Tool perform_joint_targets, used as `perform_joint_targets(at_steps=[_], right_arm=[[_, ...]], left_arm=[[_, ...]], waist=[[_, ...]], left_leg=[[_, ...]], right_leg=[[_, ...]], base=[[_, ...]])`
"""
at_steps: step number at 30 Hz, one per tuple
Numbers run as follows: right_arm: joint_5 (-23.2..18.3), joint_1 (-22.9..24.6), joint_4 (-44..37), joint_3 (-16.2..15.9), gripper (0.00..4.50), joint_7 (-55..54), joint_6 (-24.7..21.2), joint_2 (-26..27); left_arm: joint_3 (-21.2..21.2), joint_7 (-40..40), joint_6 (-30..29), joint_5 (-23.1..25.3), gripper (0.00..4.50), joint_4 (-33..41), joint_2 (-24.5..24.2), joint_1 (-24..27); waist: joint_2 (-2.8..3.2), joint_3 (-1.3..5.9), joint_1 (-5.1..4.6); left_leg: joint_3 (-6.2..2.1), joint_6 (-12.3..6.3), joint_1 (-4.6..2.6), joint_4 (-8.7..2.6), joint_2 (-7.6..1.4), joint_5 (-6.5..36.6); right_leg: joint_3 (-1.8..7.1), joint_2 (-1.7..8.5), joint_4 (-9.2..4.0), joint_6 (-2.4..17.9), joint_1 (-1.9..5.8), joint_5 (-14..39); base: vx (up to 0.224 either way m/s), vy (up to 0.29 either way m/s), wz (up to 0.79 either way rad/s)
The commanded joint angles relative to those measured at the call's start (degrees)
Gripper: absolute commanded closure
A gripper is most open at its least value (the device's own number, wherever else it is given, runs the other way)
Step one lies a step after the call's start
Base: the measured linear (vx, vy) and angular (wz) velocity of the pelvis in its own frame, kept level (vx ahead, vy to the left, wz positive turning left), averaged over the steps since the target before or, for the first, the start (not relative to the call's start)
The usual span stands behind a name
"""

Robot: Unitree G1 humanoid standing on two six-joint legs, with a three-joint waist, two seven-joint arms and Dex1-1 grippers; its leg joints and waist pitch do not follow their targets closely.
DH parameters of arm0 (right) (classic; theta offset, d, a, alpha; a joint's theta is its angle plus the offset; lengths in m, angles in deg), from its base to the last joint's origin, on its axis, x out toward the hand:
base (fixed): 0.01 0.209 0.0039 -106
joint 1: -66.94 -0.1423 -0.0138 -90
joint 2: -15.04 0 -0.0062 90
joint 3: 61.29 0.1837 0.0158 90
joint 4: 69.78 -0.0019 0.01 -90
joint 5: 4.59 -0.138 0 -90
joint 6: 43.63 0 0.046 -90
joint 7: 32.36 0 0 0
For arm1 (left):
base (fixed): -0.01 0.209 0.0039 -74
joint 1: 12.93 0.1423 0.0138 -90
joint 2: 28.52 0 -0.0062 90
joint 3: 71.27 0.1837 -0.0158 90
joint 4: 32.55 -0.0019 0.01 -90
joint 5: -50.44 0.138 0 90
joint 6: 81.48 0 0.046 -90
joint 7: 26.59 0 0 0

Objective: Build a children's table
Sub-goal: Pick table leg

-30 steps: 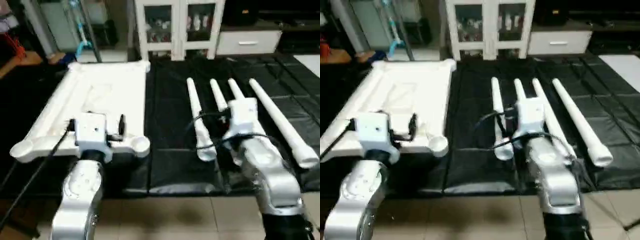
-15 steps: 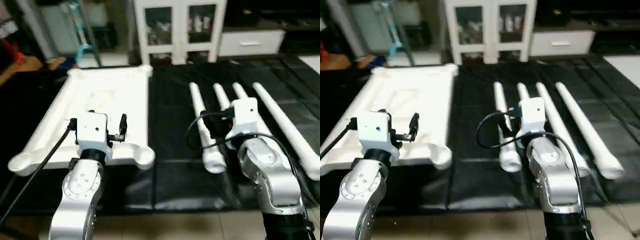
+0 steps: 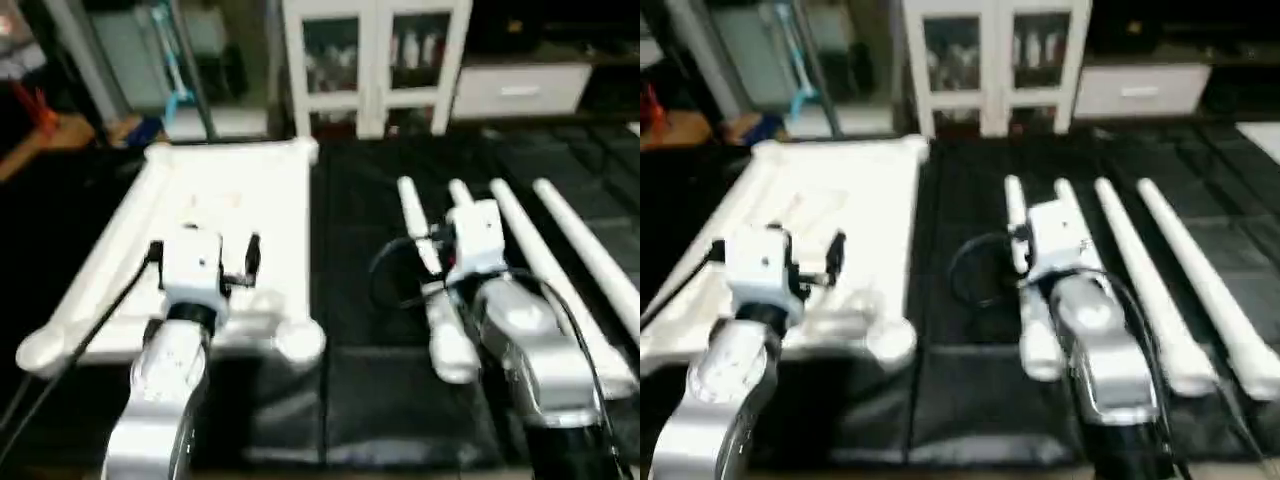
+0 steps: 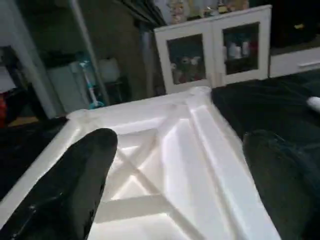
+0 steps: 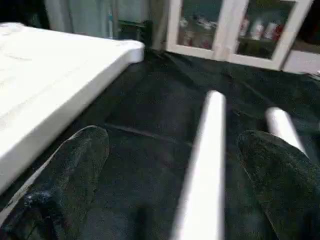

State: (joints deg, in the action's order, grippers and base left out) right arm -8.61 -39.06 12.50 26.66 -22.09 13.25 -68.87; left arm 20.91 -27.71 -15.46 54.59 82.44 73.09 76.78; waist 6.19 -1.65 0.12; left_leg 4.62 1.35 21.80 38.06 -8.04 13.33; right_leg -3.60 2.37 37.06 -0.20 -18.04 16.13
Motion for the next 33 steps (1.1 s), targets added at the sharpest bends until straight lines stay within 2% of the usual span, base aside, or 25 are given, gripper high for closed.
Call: perform_joint_targets(at_steps=[1,2,3,4,5,6,7,8,9,10,11,12,13,14,15,17,18,20,22,23,25,28,30,31,33], right_arm=[[0.0,-0.6,0.0,-1.1,0.04,-0.5,-0.9,-0.2],[0.1,-0.5,0.0,-0.9,0.04,-0.8,-1.8,-0.3],[0.3,-0.6,-0.1,-1.2,0.04,-0.4,-2.2,-0.7],[0.8,-0.6,-0.3,-1.9,0.04,0.2,-2.4,-1.2],[1.2,-0.6,-0.7,-2.8,0.04,1.3,-2.9,-1.8],[1.5,-0.7,-1.0,-3.4,0.04,1.9,-3.2,-2.1],[1.9,-0.9,-1.5,-3.7,0.04,1.8,-5.0,-2.3],[2.1,-1.1,-1.7,-3.8,0.04,1.6,-6.3,-2.4],[2.1,-1.8,-1.6,-2.8,0.04,0.4,-8.5,-2.2],[1.9,-2.5,-1.2,-1.6,0.04,-0.6,-10.0,-1.9],[0.9,-3.4,-0.5,0.0,0.04,-1.2,-11.4,-1.5],[0.6,-3.7,-0.2,0.6,0.04,-1.5,-11.9,-1.4],[-0.3,-4.3,0.4,1.9,0.04,-1.7,-12.5,-1.3],[-1.1,-5.4,1.3,2.8,0.04,-1.3,-13.3,-2.0],[-1.2,-5.9,1.7,2.8,0.04,-0.7,-13.6,-2.6],[-1.0,-6.2,1.8,2.7,0.04,-0.2,-14.1,-3.1],[-0.7,-7.7,2.7,2.6,0.04,1.1,-16.2,-4.4],[-0.6,-9.0,3.3,2.5,0.04,2.1,-17.9,-5.5],[-0.6,-9.4,3.6,2.3,0.04,2.3,-18.3,-5.8],[-0.9,-10.6,4.7,1.7,0.04,3.6,-19.6,-7.1],[-1.3,-11.6,5.7,1.2,0.04,4.6,-21.0,-7.9],[-0.9,-14.9,9.6,-3.7,0.04,8.1,-27.8,-11.3],[-1.0,-15.9,11.0,-4.1,0.04,8.7,-29.6,-11.6],[-1.1,-16.7,11.9,-4.1,0.04,8.8,-30.8,-11.7],[-1.0,-17.8,13.4,-4.4,0.04,9.2,-32.1,-11.9]], left_arm=[[-0.3,-0.5,-0.2,-0.1,0.00,-0.5,-0.5,0.2],[0.1,-0.7,-0.4,0.1,0.00,-0.9,-0.8,0.4],[0.4,-0.9,-0.4,0.2,0.00,-1.2,-0.7,0.6],[0.6,-1.1,-0.5,0.2,0.00,-1.3,-0.7,0.8],[0.9,-1.2,-0.4,0.5,0.00,-1.5,-0.9,0.9],[1.1,-1.3,-0.4,0.6,0.00,-1.6,-1.1,1.0],[1.3,-1.3,-0.3,0.8,0.00,-1.8,-1.3,1.0],[1.4,-1.4,-0.2,0.9,0.00,-2.0,-1.4,1.0],[1.5,-1.7,-0.3,1.0,0.00,-2.1,-1.7,1.0],[1.7,-2.0,-0.5,1.1,0.00,-2.2,-2.1,0.9],[1.8,-2.3,-0.8,1.2,0.00,-2.3,-2.5,0.7],[1.8,-2.5,-0.9,1.2,0.00,-2.4,-2.7,0.7],[1.7,-2.6,-0.8,1.1,0.00,-2.5,-2.9,0.6],[1.5,-2.8,-0.7,0.9,0.00,-2.5,-3.0,0.6],[1.3,-3.0,-0.7,0.8,0.00,-2.5,-3.1,0.6],[1.3,-3.2,-0.7,0.7,0.00,-2.6,-3.2,0.6],[1.5,-4.4,-1.0,0.3,0.00,-2.7,-4.0,0.5],[1.6,-5.8,-1.1,-0.3,0.00,-2.9,-4.8,0.3],[1.7,-6.3,-1.1,-0.6,0.00,-3.0,-5.1,0.2],[1.9,-8.1,-1.3,-1.4,0.00,-3.5,-6.0,-0.4],[1.9,-9.5,-1.6,-2.2,0.00,-3.8,-6.7,-0.9],[2.5,-16.9,-4.9,-6.9,0.00,-4.0,-9.4,-2.4],[3.6,-20.1,-6.6,-8.1,0.00,-3.3,-11.1,-2.4],[4.4,-22.6,-7.6,-9.4,0.00,-2.0,-12.5,-2.1],[4.8,-25.4,-9.1,-11.4,0.00,-0.3,-13.9,-1.7]], waist=[[0.70,2.86,-0.86],[0.56,3.51,-1.08],[-0.09,3.58,-0.17],[-0.60,3.56,0.21],[-0.73,4.30,1.03],[-0.96,4.10,1.35],[-1.06,3.91,1.38],[-1.21,3.24,1.56],[-1.14,2.68,1.61],[-1.39,2.31,1.36],[-1.37,1.96,1.28],[-1.44,1.63,1.06],[-1.39,1.45,1.10],[-1.71,1.10,0.98],[-1.51,1.10,0.99],[-1.71,1.22,0.92],[-1.03,1.34,0.81],[-1.44,1.62,0.75],[-1.42,1.56,0.64],[-1.09,1.61,0.40],[-1.26,1.74,0.29],[-1.10,1.82,0.11],[-0.99,1.98,0.11],[-1.19,2.04,0.14],[-0.89,2.35,0.47]], left_leg=[[-3.74,-7.14,-3.49,-6.07,-6.31,2.1],[-4.28,-8.47,-3.72,-5.09,-6.44,-6.2],[-3.29,-9.21,-2.94,-3.51,-5.56,-19.8],[-2.62,-8.82,-1.85,-3.12,-4.82,-24.6],[-1.75,-6.88,-1.08,-2.57,-3.33,-32.0],[-1.10,-4.80,-0.62,-3.00,-2.92,-29.2],[-0.80,-3.87,-0.19,-3.36,-2.88,-24.7],[-0.32,-2.07,0.19,-4.40,-3.08,-12.5],[-0.17,-0.39,-0.05,-5.51,-3.58,-0.1],[-0.26,0.22,-0.05,-6.07,-3.66,4.9],[-0.22,1.79,-0.58,-6.80,-3.73,13.2],[-0.07,3.01,-0.90,-7.20,-3.78,18.5],[0.03,3.57,-1.08,-7.34,-3.78,20.6],[0.25,4.34,-1.48,-7.49,-3.56,23.9],[0.33,5.00,-1.84,-7.53,-3.45,25.6],[0.20,5.15,-1.42,-7.74,-3.56,24.2],[0.10,5.21,-1.00,-7.82,-3.54,23.0],[0.13,4.59,-0.45,-7.73,-3.50,20.0],[0.43,3.93,-0.51,-7.52,-3.42,18.9],[0.44,3.56,-0.40,-7.39,-3.40,18.0],[0.48,3.30,-0.35,-7.29,-3.33,17.2],[0.47,2.77,-0.27,-7.10,-3.32,14.1],[0.70,2.18,-0.02,-6.92,-3.33,11.0],[0.74,1.85,0.02,-6.92,-3.37,10.0],[1.02,0.85,-0.17,-6.66,-3.48,6.3]], right_leg=[[1.10,2.32,-2.44,8.4,-1.27,2.3],[1.28,3.27,-1.62,8.1,-1.74,-6.9],[1.89,4.26,-1.91,7.7,-2.04,-15.3],[2.31,4.84,-2.05,8.0,-1.42,-19.4],[2.49,4.93,-1.66,8.5,-0.27,-26.4],[2.57,4.96,-2.12,8.5,-0.20,-25.8],[2.71,5.23,-2.35,8.6,0.02,-23.9],[2.94,5.57,-3.19,9.1,0.09,-16.9],[3.34,6.03,-3.84,10.0,0.03,-9.2],[3.45,6.00,-4.11,10.2,0.09,-5.6],[3.69,5.90,-4.62,10.2,-0.30,1.4],[3.95,5.96,-5.11,9.6,-0.75,7.0],[4.03,6.03,-5.42,9.0,-1.00,9.8],[4.16,6.16,-6.12,7.8,-1.50,15.5],[4.14,6.40,-6.58,6.5,-1.71,19.6],[4.15,6.31,-6.58,5.8,-1.69,18.4],[4.03,6.11,-6.31,5.8,-1.47,15.8],[3.95,6.03,-5.89,6.5,-1.17,11.9],[4.01,6.13,-5.97,7.4,-1.46,11.8],[3.96,6.14,-5.88,8.0,-1.36,11.8],[3.93,6.11,-5.79,8.4,-1.32,11.1],[3.69,5.88,-5.28,10.4,-1.10,7.1],[3.72,5.94,-4.85,11.6,-0.96,2.8],[3.73,5.98,-4.80,11.9,-0.80,1.5],[3.59,5.93,-4.21,13.4,-0.75,-4.1]], base=[[0.090,0.113,0.03],[0.079,0.094,0.06],[0.079,0.094,0.06],[0.041,0.093,-0.02],[0.002,0.068,-0.06],[0.002,0.068,-0.06],[0.000,0.000,0.00],[-0.059,0.013,-0.05],[-0.059,0.013,-0.05],[-0.073,-0.005,-0.02],[-0.084,-0.013,0.00],[-0.084,-0.013,0.00],[-0.088,-0.016,0.04],[-0.091,-0.017,0.03],[-0.091,-0.017,0.03],[-0.038,-0.007,0.00],[0.000,0.000,0.00],[0.000,0.000,0.00],[0.000,0.000,0.00],[0.000,0.000,0.00],[0.000,0.000,0.00],[0.000,0.000,0.00],[0.000,0.000,0.00],[0.000,0.000,0.00],[0.000,0.000,0.00]])
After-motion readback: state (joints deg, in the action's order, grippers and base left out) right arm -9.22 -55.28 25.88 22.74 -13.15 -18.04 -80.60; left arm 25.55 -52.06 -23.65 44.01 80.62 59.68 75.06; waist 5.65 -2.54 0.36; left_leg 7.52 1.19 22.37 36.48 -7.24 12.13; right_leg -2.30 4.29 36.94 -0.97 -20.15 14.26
